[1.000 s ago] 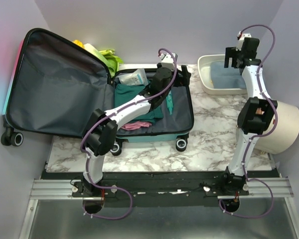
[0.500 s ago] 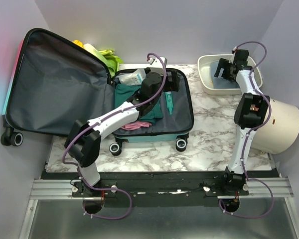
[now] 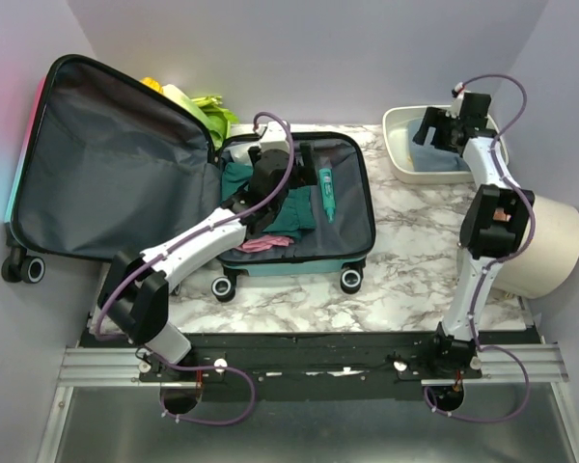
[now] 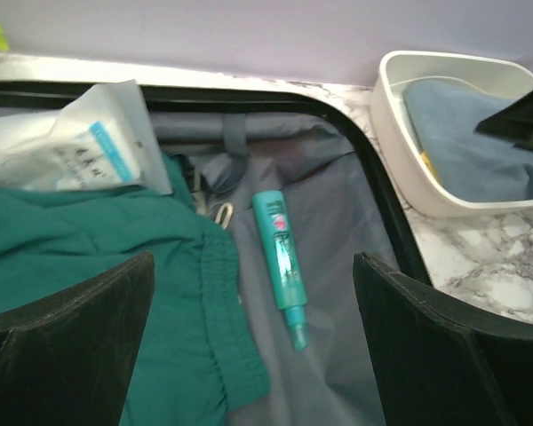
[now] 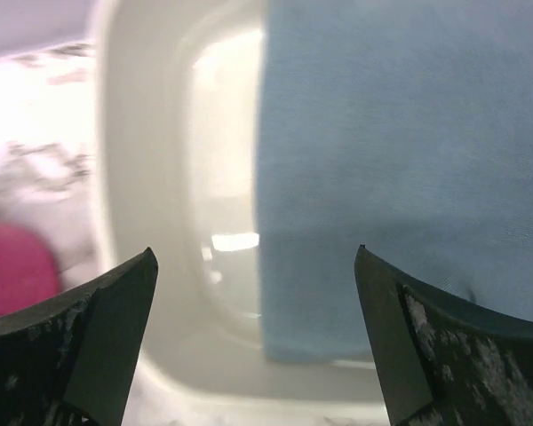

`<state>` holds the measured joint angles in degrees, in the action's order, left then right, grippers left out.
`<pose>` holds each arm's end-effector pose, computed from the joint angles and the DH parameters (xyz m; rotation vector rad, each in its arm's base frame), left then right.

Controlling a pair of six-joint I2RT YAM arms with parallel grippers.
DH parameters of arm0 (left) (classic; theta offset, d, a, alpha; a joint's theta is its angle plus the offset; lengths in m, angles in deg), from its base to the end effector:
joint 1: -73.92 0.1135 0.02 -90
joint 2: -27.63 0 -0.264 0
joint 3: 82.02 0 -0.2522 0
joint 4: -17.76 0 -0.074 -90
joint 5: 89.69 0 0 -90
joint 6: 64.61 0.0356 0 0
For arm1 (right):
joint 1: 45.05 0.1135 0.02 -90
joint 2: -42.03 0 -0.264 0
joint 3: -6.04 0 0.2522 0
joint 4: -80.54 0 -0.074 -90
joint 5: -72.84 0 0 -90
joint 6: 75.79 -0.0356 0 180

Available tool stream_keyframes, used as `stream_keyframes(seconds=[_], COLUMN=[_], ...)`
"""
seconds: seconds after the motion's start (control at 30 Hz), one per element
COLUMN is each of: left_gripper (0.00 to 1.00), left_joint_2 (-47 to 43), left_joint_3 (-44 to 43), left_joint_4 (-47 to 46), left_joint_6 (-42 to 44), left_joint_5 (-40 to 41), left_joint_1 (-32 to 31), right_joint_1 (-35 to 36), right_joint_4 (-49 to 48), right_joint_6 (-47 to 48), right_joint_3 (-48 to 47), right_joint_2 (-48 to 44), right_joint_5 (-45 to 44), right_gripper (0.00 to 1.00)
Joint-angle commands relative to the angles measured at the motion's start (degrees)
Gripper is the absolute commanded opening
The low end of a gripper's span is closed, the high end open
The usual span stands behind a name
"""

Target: Open, take out, and arrange the luggage

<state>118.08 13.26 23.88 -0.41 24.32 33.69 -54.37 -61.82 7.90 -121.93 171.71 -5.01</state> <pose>0.2974 -0.2326 0.3304 -0.0803 1.7809 -0.4639 0.5191 -0.0776 0.2402 0.1932 2.2395 0.2109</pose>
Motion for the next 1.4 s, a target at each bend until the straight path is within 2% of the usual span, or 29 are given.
stream_keyframes(seconds=[0.0,0.17,0.27,0.3,0.4,0.43,0.53,0.6,0.67,0.77,0.9,0.97,1.03,1.07,1.1,1.2,1.37], left_gripper=[0.99,0.99,0.99,0.99,0.99,0.99,0.99,0.99,0.99,0.99,0.99,0.99,0.99,0.99,0.99,0.99,0.99], left_joint_2=[-6.60,-15.73,-21.18,-22.42,-26.99,-29.35,-34.27,-36.48,-39.11,-41.49,-43.17,-44.30,-45.27,-46.24,-46.68,-48.26,-50.81], left_joint_3=[3.27,12.04,18.46,19.88,24.72,25.51,29.20,30.88,31.75,32.72,33.34,33.17,33.16,33.08,32.64,31.68,31.50], left_joint_4=[5.00,9.74,11.85,12.38,13.78,15.27,15.29,15.63,17.39,18.19,19.68,22.04,23.63,24.24,25.21,28.37,29.61], left_joint_6=[-3.55,-8.03,-10.66,-11.98,-13.65,-14.27,-14.89,-14.72,-14.72,-14.45,-14.36,-15.41,-16.03,-15.95,-16.38,-17.09,-16.82], left_joint_5=[5.68,6.58,5.62,4.22,0.16,-0.01,0.25,0.16,0.69,2.53,3.32,5.69,6.66,6.66,6.66,6.22,6.75], left_joint_1=[0.50,2.69,4.89,6.90,10.94,11.92,14.20,14.82,15.44,15.70,15.97,16.14,16.85,17.28,17.81,20.18,22.30], right_joint_1=[4.04,13.96,20.38,22.14,31.44,36.86,45.93,48.60,51.85,56.07,61.26,62.49,62.58,62.67,62.58,63.11,64.60], right_joint_4=[-9.10,-13.67,-20.50,-21.23,-19.05,-18.44,-13.69,-10.88,-7.47,-2.02,-1.37,-3.73,-6.72,-10.66,-12.35,-12.02,-8.08], right_joint_6=[5.34,4.99,-2.28,-6.22,-9.33,-10.21,-12.23,-15.30,-15.32,-12.86,-5.32,-2.93,-0.91,0.58,3.03,4.28,5.78], right_joint_3=[9.66,24.19,36.29,38.08,40.21,39.95,35.74,31.28,27.40,19.31,15.25,15.86,17.44,19.71,20.43,17.21,9.38], right_joint_2=[-16.02,-29.82,-38.44,-40.63,-40.83,-39.53,-33.13,-29.51,-23.64,-16.52,-13.94,-14.37,-15.86,-16.13,-16.31,-13.86,-5.79], right_joint_5=[6.49,6.93,6.67,6.41,2.55,0.19,-7.63,-14.12,-15.83,-20.65,-29.87,-29.38,-24.64,-21.75,-14.93,-8.56,-11.17], right_gripper=[1.00,1.00,1.00,1.00,1.00,1.00,1.00,1.00,1.00,1.00,1.00,1.00,1.00,1.00,0.99,0.97,0.88])
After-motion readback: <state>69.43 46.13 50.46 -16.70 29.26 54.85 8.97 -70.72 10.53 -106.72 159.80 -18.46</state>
